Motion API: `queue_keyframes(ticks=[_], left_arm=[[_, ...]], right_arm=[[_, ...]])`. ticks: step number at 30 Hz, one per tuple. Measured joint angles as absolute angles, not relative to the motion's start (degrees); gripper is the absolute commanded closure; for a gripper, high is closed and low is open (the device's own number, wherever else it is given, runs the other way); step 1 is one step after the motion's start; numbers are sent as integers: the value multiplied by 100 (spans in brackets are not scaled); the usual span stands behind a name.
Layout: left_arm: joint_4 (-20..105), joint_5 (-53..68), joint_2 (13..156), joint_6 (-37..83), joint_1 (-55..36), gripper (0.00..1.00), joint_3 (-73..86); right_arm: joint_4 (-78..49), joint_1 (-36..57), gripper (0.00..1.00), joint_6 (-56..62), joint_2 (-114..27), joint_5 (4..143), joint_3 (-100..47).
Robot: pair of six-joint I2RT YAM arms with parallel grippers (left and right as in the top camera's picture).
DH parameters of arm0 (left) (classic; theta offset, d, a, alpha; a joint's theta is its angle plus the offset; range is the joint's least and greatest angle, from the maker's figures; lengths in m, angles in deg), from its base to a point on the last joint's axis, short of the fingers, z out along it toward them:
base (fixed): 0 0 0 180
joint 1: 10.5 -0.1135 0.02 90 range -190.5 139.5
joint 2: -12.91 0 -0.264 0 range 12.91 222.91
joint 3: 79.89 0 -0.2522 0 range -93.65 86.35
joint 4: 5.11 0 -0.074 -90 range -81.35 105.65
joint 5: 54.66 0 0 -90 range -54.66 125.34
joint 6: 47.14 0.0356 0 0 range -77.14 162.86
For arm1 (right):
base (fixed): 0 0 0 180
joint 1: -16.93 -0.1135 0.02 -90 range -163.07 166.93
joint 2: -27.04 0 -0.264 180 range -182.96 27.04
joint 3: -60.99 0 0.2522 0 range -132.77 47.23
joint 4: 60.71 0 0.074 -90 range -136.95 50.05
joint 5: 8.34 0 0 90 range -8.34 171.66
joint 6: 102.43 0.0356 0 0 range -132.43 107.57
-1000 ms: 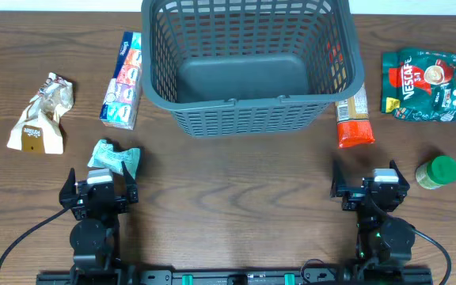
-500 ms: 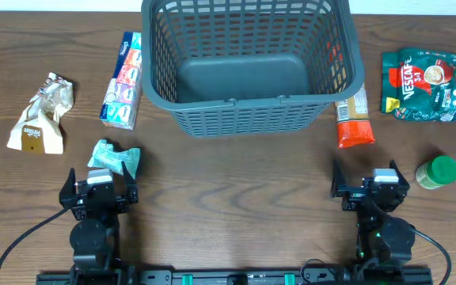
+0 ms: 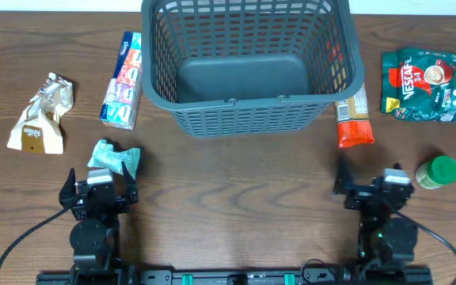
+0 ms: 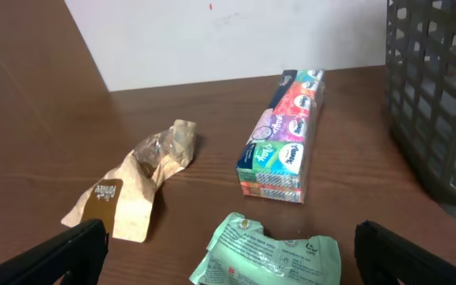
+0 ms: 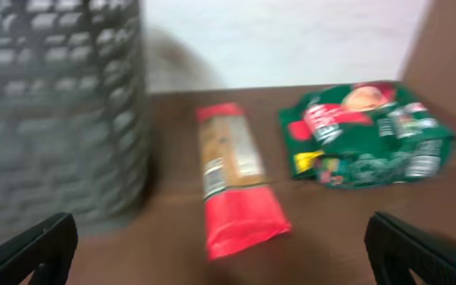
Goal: Pack container
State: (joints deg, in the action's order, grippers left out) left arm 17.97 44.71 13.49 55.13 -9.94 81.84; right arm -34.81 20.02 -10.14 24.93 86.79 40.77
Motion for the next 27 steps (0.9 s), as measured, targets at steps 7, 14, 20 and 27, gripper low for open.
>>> queue_keyframes(ticks=[7,14,20,27], left_arm=[[1793,4473,1349,5515,-994,2,8184],[1778,4473,1349,5513,-994,1,8190],[1771,4469,1351,5513,-994,2,8192],[1769,4471,1349,5515,-994,1,8192]], right_arm=[[-3430,2271,1,-901,854,9374,2038],[-1557,2748,1,-947,-1898,9087,-1186],[502,3165,1,-1032,-4221,8344,-4572],[2329,3261,1,-1369,-6027,7940,-7221]])
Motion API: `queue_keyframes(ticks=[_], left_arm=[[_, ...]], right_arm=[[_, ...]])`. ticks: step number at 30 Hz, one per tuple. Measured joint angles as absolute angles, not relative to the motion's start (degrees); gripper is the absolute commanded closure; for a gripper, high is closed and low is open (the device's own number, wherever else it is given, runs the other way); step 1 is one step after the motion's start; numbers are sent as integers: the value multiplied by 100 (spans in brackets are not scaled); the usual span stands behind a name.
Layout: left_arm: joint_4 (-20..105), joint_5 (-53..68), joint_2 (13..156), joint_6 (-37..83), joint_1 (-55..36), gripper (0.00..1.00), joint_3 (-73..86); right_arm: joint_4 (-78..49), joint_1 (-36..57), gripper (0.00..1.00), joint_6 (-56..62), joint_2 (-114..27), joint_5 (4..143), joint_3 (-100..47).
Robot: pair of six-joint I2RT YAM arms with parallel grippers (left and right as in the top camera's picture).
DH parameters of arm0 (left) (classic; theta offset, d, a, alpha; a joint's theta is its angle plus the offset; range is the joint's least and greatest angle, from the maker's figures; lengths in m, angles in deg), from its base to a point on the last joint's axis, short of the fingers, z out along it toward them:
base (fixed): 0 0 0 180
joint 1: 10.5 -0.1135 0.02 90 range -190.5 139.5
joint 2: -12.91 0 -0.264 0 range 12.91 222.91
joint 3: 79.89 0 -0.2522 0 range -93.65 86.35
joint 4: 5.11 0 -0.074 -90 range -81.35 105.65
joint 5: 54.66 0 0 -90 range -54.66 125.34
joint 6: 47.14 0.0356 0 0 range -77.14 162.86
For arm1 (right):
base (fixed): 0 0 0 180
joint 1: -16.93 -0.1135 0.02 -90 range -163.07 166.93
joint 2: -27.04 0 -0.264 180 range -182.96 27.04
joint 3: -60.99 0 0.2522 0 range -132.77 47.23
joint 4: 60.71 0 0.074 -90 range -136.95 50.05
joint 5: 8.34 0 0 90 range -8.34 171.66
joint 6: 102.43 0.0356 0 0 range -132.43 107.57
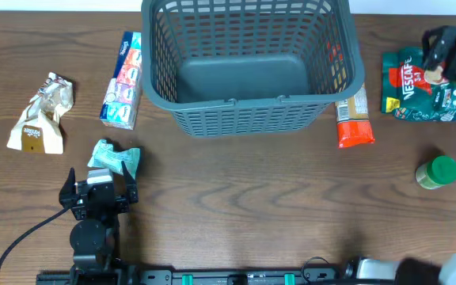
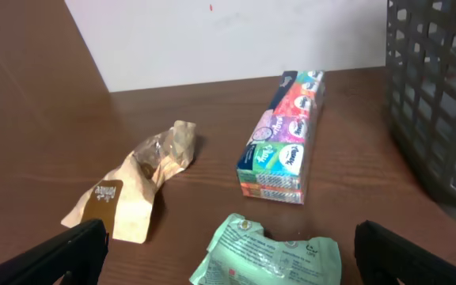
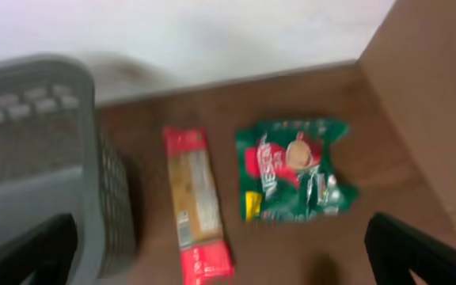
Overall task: Pack container
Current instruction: 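Reach the right gripper to the orange spaghetti package and grasp it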
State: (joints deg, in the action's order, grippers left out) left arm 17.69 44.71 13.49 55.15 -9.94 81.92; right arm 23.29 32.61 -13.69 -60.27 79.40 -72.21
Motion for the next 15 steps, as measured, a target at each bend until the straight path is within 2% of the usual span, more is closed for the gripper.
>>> queue_keyframes(ticks=[9,15], left_arm=[[1769,4471,1349,5513,-994,1,8192],[1771,4471,1349,5515,-994,2,8192]], right_arm=[[3019,3261,1,-2123,-7192,7791,-7604],[3236,3261,1,-2155,-7362,7603,-7604]])
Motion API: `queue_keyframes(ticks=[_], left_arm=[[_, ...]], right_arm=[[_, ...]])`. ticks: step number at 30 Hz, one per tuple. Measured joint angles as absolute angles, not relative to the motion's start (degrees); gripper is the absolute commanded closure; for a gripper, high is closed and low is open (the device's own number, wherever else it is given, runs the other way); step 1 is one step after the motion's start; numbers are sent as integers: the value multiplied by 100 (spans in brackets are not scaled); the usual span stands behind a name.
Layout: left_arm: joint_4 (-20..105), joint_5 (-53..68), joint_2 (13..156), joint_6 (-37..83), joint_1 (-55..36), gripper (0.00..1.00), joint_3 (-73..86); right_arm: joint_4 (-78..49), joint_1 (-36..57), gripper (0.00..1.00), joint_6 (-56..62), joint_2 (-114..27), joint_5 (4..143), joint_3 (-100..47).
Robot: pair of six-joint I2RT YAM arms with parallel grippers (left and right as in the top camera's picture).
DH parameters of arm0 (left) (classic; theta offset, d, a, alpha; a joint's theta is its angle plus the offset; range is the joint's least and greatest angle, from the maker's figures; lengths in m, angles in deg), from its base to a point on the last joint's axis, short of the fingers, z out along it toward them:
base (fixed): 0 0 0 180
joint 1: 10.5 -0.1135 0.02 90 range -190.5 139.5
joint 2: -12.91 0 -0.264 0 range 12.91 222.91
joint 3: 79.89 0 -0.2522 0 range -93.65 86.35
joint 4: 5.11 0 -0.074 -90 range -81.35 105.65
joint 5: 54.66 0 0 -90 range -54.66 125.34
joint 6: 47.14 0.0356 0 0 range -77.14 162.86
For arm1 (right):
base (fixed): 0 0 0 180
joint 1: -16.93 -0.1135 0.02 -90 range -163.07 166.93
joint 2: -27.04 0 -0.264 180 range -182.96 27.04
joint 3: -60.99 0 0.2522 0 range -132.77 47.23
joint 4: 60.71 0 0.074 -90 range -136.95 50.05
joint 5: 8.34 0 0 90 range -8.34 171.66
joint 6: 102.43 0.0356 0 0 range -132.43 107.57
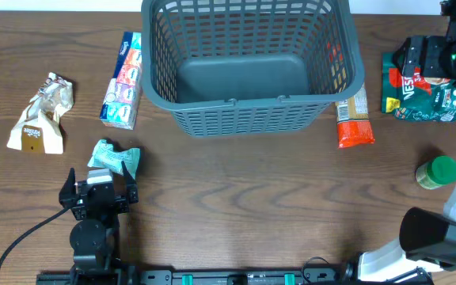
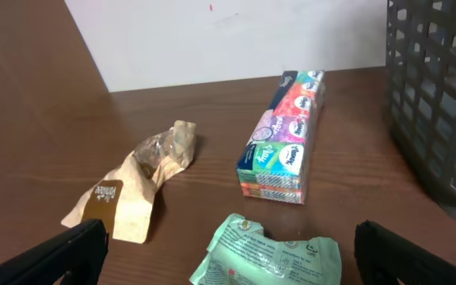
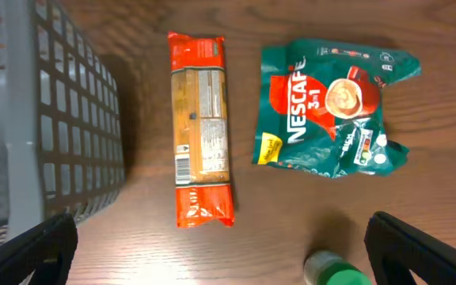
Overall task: Pack container
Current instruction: 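Reach the right gripper to the orange spaghetti package and grasp it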
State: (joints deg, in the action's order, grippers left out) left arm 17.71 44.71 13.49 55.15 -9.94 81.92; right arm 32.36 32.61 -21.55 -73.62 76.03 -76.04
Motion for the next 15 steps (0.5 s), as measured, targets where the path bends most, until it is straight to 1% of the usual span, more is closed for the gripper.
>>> queue_keyframes(ticks=[7,15], left_arm=[[1771,4471,1349,5515,-994,1,8192],[1771,4471,1349,5513,-994,2,8192]], right_arm=[[3334,3261,1,-2190,-7535,7625,-7604],[3487,3261,1,-2166,-8588,7769,-7604]])
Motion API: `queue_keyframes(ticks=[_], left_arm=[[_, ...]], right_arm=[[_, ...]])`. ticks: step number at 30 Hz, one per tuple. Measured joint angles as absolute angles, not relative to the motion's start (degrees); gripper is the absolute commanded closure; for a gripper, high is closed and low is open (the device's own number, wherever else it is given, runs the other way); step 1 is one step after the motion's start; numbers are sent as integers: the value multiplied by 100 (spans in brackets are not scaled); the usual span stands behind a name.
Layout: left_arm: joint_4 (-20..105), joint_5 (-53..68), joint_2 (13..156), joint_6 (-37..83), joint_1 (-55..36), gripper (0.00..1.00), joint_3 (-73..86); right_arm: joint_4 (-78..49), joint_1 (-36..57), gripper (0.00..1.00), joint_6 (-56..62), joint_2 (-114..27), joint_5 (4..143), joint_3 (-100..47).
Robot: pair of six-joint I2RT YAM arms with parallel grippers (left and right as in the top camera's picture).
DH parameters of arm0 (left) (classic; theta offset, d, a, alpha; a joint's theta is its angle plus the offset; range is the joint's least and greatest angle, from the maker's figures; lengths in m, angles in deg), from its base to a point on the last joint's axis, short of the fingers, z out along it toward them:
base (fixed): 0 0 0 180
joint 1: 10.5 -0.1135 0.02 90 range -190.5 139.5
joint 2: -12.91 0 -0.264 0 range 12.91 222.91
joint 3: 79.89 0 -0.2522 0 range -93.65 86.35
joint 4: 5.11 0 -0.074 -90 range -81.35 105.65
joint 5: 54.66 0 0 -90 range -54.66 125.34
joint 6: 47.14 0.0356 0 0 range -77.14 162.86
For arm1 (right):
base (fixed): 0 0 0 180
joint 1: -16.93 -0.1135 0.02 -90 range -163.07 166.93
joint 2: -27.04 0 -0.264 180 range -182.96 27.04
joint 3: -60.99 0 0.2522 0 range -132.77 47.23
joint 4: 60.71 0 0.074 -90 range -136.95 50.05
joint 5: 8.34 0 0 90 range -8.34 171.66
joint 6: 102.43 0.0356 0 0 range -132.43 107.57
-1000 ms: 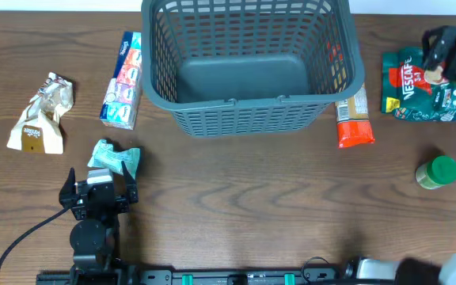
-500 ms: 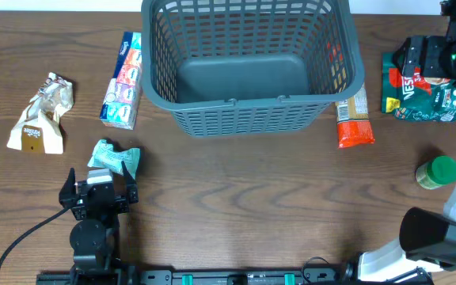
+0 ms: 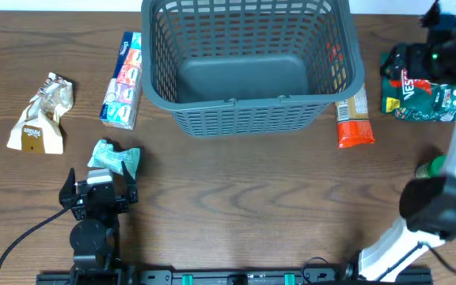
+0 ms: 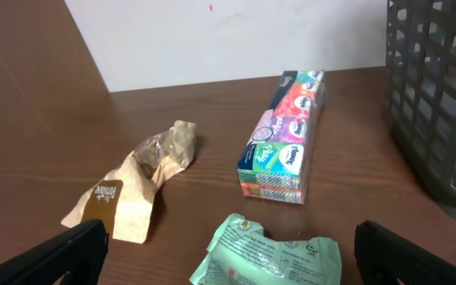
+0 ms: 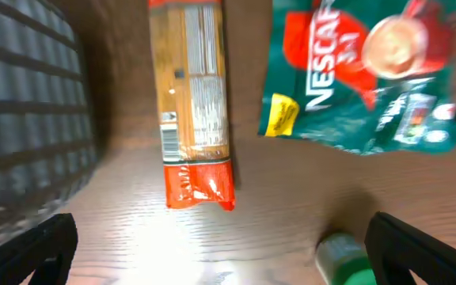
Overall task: Pack container
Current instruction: 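Reach the right gripper to the orange spaghetti package and grasp it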
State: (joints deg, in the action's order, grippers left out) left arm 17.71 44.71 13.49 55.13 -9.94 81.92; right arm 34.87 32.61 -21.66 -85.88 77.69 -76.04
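The grey mesh basket (image 3: 244, 63) stands at the back middle of the table and holds nothing. My right gripper (image 3: 418, 57) hangs open at the back right, over the table beside the green Nescafe bag (image 5: 370, 79). Its view looks down on the bag, the red-and-orange packet (image 5: 196, 103) and a green-lidded jar (image 5: 347, 257). Nothing lies between its fingers (image 5: 426, 253). My left gripper (image 4: 240, 257) rests open at the front left. A crumpled pale green pouch (image 4: 271, 253) lies on the table between its fingers.
A colourful tissue pack (image 4: 283, 138) lies left of the basket, and a crumpled brown paper bag (image 4: 133, 182) lies further left. The packet (image 3: 353, 119) lies against the basket's right wall. My right arm partly covers the jar (image 3: 427, 168) in the overhead view.
My right gripper has come lower over the packet and the Nescafe bag, which now look larger in its view. It is still open. The left arm has not moved.
My right gripper first rested open at the front right, facing the packet. Then it was up at the back right by the Nescafe bag, then looking straight down on bag and packet, and now sits closer to them. Nothing on the table has moved.
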Motion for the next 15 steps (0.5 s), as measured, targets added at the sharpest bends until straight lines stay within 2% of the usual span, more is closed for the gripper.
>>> queue_keyframes(ticks=[15], left_arm=[[1771,4471,1349,5513,-994,1,8192]], right_arm=[[3044,2859,1,-2053,-9703,7844,-7604]])
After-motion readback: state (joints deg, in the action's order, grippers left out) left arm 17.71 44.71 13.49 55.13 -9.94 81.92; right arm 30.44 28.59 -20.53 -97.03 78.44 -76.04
